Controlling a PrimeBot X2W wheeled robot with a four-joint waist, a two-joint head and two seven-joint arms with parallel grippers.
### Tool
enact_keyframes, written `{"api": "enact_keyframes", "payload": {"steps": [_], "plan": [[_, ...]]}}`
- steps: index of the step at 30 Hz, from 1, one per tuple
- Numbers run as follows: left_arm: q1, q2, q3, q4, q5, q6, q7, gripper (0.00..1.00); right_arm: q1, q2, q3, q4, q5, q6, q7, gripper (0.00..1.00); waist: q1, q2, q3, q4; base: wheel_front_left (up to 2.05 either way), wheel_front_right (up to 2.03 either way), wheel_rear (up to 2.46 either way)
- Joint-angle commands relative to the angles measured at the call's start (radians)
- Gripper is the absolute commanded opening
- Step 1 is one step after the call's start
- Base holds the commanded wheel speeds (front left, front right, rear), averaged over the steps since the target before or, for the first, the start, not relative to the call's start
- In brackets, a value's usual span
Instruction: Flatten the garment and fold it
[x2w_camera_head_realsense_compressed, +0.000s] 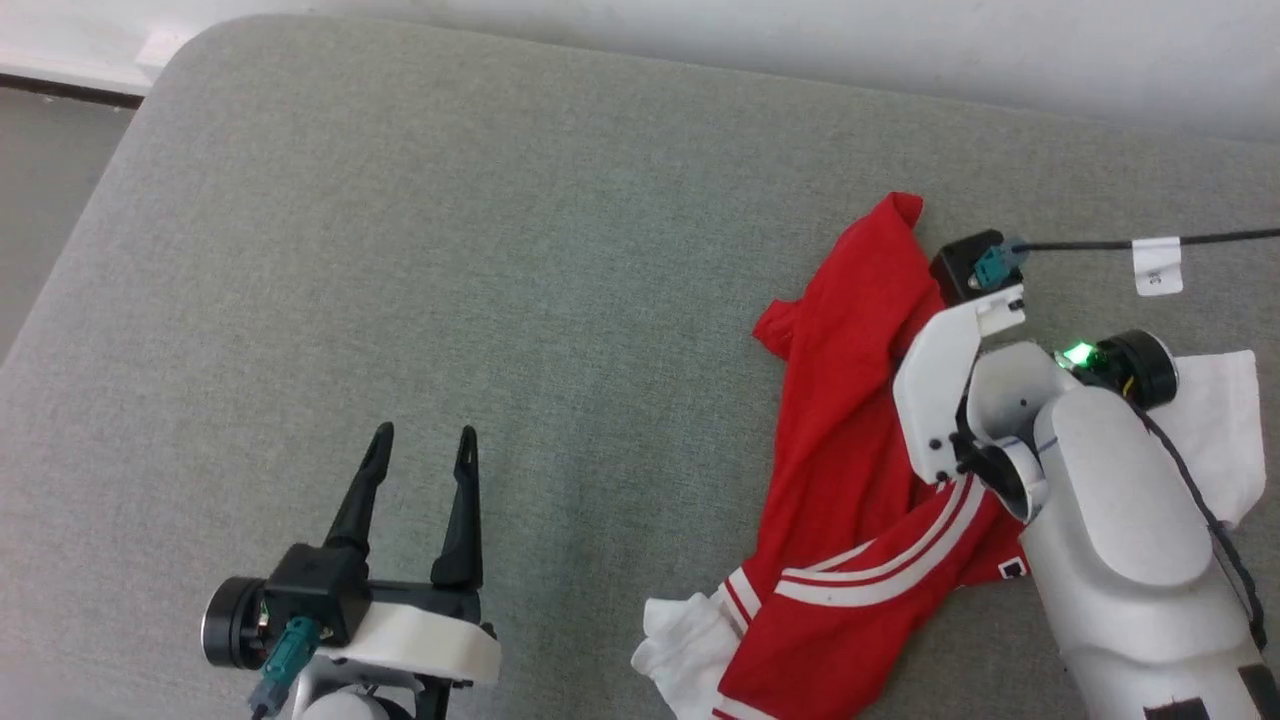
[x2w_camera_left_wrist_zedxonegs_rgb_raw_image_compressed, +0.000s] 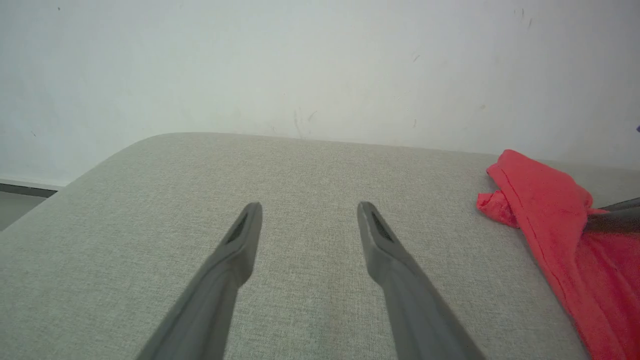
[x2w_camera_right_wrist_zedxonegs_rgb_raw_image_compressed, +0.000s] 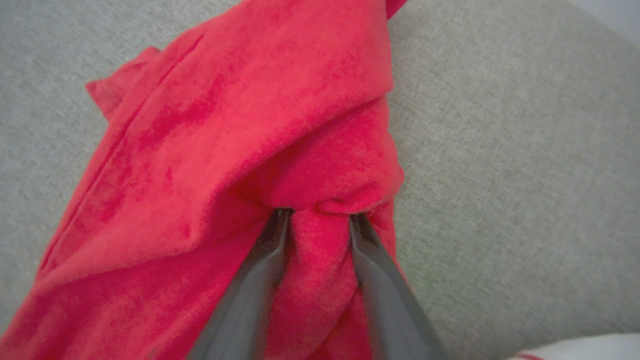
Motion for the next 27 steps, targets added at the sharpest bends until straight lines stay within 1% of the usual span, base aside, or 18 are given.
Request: {"api": "enact_keyframes", "payload": {"steps": [1, 7, 10, 13, 17, 22, 23, 24, 25, 27], "plan": [[-0.021, -0.005, 0.0, 0.003, -0.008, -0.004, -0.005, 1.0, -0.01, 0.006, 0.003, 0.019, -0.004, -0.001, -0.005, 0.0, -0.0001, 0.0, 0.004, 0.003, 0.0, 0.0, 0.0], [-0.016, -0.01, -0.004, -0.012, 0.004, 0.005, -0.005, 1.0, -0.129, 0.01, 0.03, -0.006, 0.02, -0.001, -0.054, 0.0, -0.0001, 0.0, 0.006, -0.015, 0.0, 0.0, 0.0], [-0.026, -0.013, -0.01, -0.014, 0.0, -0.002, -0.005, 1.0, -0.219, -0.012, 0.035, -0.028, 0.01, -0.001, -0.065, 0.0, -0.0001, 0.0, 0.018, -0.012, 0.0, 0.0, 0.0], [-0.046, -0.017, -0.021, -0.014, -0.002, -0.01, -0.005, 1.0, -0.313, -0.03, 0.028, -0.036, -0.02, -0.001, -0.077, 0.0, -0.0001, 0.0, 0.04, 0.006, 0.0, 0.0, 0.0], [-0.071, -0.024, -0.042, 0.001, -0.009, -0.021, -0.005, 1.0, -0.386, -0.033, -0.005, 0.014, -0.067, -0.001, -0.06, 0.0, -0.0001, 0.0, 0.077, 0.047, 0.0, 0.0, 0.0], [-0.107, -0.032, -0.082, 0.016, -0.013, -0.028, -0.005, 1.0, -0.407, -0.035, -0.085, 0.12, -0.167, -0.001, -0.059, 0.0, -0.0001, 0.0, 0.123, 0.11, 0.0, 0.0, 0.0], [-0.113, -0.034, -0.088, 0.019, -0.016, -0.028, -0.005, 1.0, -0.406, -0.032, -0.108, 0.141, -0.186, -0.001, -0.06, 0.11, -0.0001, 0.0, 0.127, 0.119, 0.0, 0.0, 0.0], [-0.118, -0.035, -0.094, 0.023, -0.019, -0.028, -0.005, 1.0, -0.403, -0.029, -0.129, 0.16, -0.207, -0.001, -0.062, 0.5, -0.0001, 0.0, 0.13, 0.126, 0.0, 0.0, 0.0], [-0.122, -0.035, -0.098, 0.026, -0.021, -0.027, -0.005, 1.0, -0.402, -0.024, -0.146, 0.176, -0.225, -0.001, -0.067, 1.0, -0.0001, 0.0, 0.132, 0.131, 0.0, 0.0, 0.0], [-0.126, -0.037, -0.107, 0.032, -0.024, -0.024, -0.005, 1.0, -0.405, -0.014, -0.171, 0.202, -0.249, -0.001, -0.088, 1.0, -0.0001, 0.0, 0.131, 0.136, 0.0, 0.0, 0.0]]}}
